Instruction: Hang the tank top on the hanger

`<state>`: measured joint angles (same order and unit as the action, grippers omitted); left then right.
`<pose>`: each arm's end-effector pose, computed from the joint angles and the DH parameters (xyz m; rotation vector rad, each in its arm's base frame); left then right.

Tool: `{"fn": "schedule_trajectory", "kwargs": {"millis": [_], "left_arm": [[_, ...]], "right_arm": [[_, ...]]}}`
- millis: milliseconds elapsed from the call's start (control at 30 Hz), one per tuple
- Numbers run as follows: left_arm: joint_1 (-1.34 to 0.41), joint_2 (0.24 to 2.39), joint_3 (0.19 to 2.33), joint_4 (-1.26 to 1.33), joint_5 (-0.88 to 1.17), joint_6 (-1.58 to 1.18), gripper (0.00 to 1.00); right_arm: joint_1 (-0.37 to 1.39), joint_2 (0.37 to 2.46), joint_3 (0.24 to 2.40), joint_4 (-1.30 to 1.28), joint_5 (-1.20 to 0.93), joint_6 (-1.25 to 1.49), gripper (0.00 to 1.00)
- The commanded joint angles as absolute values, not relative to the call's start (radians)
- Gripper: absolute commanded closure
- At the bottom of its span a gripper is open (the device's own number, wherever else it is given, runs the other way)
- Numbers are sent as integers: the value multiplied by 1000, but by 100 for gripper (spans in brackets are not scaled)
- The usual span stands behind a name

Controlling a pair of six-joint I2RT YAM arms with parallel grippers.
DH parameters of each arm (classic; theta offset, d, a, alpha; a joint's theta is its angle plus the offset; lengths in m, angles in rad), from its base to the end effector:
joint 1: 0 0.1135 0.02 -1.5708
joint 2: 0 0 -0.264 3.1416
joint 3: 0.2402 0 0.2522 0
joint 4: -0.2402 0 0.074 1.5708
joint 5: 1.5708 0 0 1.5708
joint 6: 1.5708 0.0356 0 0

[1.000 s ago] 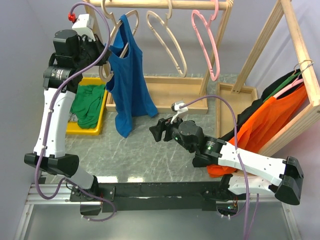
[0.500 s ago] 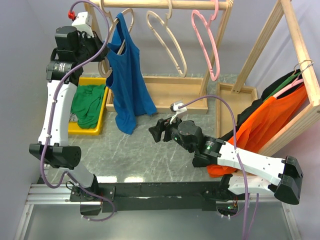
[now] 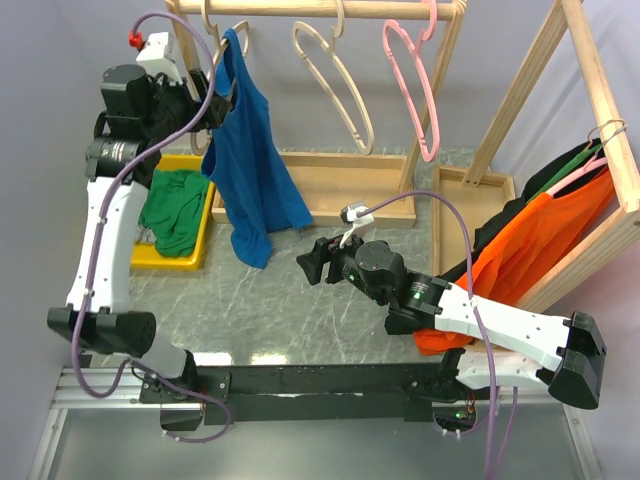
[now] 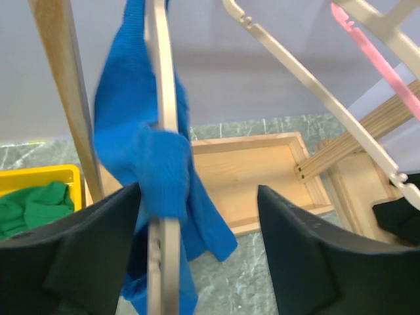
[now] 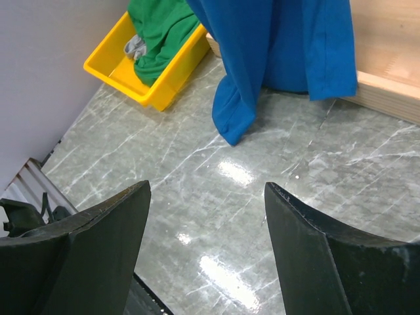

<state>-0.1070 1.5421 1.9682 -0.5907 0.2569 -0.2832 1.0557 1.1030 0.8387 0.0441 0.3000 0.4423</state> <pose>0.3149 -0.0429 0.5155 0.0368 1.7567 -0.5083 0.1365 0.2198 0.3195 -0.3433 1.8221 0.8001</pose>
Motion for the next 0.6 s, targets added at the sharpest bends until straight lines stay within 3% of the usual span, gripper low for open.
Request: {"fn": "schedule_trajectory", "kwargs": {"millis": [0,100,400,500,533,567], "left_arm": [[-104,1425,1927,-514,239,-279,19],[-104,1372,1901,-511,221,-279,1],[-104,1209,1748,-476,195,-398,1],[-106,1097,1590,-373,233,-471,0],[-107,1044,1550,-351,256,-497,0],[-118,1017,1475,-327,270,-517,1]], "right_arm": [[1054,1089,831,72,301,460,21],[1054,1078,821,74,310,475,21],[1055,1049,822,35,356,555,19],[1054,1034,807,25,374,578,10],[1054,1028,799,29,373,583,1],[1055,1022,786,34,368,591,0]]}}
